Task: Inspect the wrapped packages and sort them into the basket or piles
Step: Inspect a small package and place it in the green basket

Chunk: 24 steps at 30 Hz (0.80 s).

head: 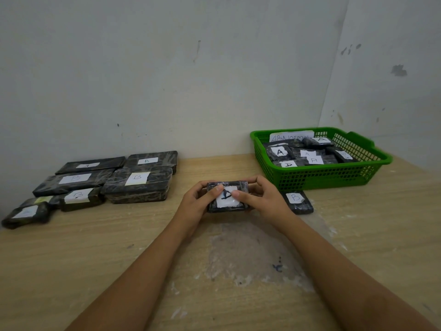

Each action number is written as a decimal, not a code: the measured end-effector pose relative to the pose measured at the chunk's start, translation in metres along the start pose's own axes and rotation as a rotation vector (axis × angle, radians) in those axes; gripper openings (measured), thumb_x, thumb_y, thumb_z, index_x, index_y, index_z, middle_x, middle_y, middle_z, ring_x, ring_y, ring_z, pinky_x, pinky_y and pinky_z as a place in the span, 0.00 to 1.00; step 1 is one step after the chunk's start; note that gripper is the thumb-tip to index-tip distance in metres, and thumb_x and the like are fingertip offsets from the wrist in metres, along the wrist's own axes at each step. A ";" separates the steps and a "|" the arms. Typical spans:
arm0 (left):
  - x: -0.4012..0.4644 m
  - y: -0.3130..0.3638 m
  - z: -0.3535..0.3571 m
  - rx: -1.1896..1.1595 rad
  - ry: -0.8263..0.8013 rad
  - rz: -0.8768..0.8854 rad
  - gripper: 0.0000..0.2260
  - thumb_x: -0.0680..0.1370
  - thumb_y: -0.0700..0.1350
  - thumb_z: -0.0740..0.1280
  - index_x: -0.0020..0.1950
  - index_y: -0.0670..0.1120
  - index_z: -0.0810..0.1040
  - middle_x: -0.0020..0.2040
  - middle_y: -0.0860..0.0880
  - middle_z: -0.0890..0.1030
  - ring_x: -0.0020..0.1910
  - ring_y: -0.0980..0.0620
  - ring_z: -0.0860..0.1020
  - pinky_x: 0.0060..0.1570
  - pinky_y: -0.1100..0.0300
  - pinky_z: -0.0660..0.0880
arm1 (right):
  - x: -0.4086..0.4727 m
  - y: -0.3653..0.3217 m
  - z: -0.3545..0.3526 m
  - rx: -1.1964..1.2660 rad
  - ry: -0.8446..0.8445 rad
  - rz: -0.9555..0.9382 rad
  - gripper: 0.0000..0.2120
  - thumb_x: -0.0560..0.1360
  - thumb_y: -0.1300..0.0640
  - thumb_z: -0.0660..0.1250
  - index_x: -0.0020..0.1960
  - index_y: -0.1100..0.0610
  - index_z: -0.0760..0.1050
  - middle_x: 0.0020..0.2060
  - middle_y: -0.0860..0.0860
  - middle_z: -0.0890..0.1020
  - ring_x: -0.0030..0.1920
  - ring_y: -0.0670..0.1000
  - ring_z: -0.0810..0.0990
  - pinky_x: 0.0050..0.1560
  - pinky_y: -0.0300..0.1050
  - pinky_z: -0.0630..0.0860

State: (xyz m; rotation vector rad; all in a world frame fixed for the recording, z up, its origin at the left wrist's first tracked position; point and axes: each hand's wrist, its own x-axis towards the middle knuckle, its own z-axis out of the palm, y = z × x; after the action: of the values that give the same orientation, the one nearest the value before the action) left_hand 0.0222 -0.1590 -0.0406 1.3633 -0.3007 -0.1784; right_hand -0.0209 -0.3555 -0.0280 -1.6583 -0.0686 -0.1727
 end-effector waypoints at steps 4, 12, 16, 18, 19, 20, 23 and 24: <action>-0.003 -0.002 -0.002 -0.011 -0.082 -0.023 0.22 0.74 0.50 0.78 0.65 0.45 0.80 0.61 0.42 0.84 0.61 0.40 0.82 0.63 0.44 0.78 | 0.003 0.003 0.000 0.033 0.021 0.017 0.20 0.72 0.53 0.78 0.57 0.61 0.76 0.48 0.60 0.86 0.45 0.59 0.85 0.40 0.53 0.80; -0.004 -0.001 -0.004 0.108 -0.079 0.067 0.24 0.71 0.46 0.80 0.66 0.47 0.80 0.62 0.47 0.84 0.61 0.46 0.82 0.57 0.55 0.80 | 0.007 0.005 -0.001 0.087 0.053 0.087 0.18 0.72 0.49 0.78 0.54 0.57 0.78 0.42 0.56 0.87 0.40 0.54 0.85 0.34 0.47 0.81; -0.006 0.001 -0.003 0.124 -0.046 0.101 0.24 0.70 0.46 0.77 0.66 0.45 0.80 0.61 0.47 0.84 0.58 0.51 0.84 0.53 0.60 0.80 | 0.005 0.003 0.000 0.050 0.024 0.106 0.20 0.73 0.46 0.76 0.58 0.55 0.77 0.49 0.57 0.86 0.44 0.54 0.87 0.38 0.49 0.81; -0.005 0.001 -0.002 0.122 -0.029 0.107 0.24 0.70 0.45 0.78 0.65 0.44 0.80 0.60 0.47 0.84 0.56 0.52 0.84 0.51 0.61 0.80 | 0.004 0.002 0.001 0.044 0.003 0.098 0.19 0.76 0.48 0.74 0.61 0.56 0.76 0.54 0.57 0.84 0.46 0.52 0.86 0.39 0.49 0.81; -0.004 0.001 -0.002 0.117 -0.021 0.108 0.25 0.70 0.45 0.79 0.65 0.44 0.80 0.59 0.47 0.85 0.55 0.51 0.84 0.51 0.61 0.80 | 0.004 0.001 0.000 0.041 -0.006 0.084 0.19 0.76 0.48 0.74 0.62 0.56 0.76 0.57 0.55 0.83 0.48 0.51 0.86 0.40 0.49 0.81; -0.002 0.001 -0.002 0.107 -0.011 0.106 0.25 0.70 0.45 0.81 0.65 0.44 0.80 0.59 0.46 0.85 0.56 0.50 0.84 0.51 0.59 0.80 | 0.003 0.001 0.000 0.031 -0.015 0.067 0.22 0.75 0.48 0.74 0.65 0.55 0.75 0.61 0.52 0.81 0.50 0.52 0.86 0.42 0.50 0.82; 0.004 -0.002 -0.007 0.066 0.012 0.068 0.27 0.68 0.52 0.80 0.64 0.45 0.81 0.59 0.44 0.85 0.60 0.44 0.83 0.59 0.49 0.80 | 0.002 0.002 -0.004 -0.046 -0.063 0.021 0.32 0.71 0.46 0.78 0.71 0.48 0.71 0.65 0.43 0.78 0.54 0.55 0.85 0.48 0.51 0.82; 0.005 -0.003 -0.008 0.054 0.013 0.048 0.27 0.67 0.54 0.80 0.64 0.46 0.82 0.59 0.43 0.85 0.60 0.43 0.83 0.61 0.46 0.79 | 0.001 0.003 -0.004 -0.059 -0.078 0.007 0.32 0.71 0.48 0.79 0.72 0.46 0.71 0.65 0.43 0.78 0.54 0.56 0.84 0.48 0.51 0.82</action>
State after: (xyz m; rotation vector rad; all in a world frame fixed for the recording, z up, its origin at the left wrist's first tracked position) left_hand 0.0294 -0.1537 -0.0440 1.4089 -0.3289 -0.1219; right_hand -0.0192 -0.3600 -0.0306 -1.7238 -0.1174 -0.1058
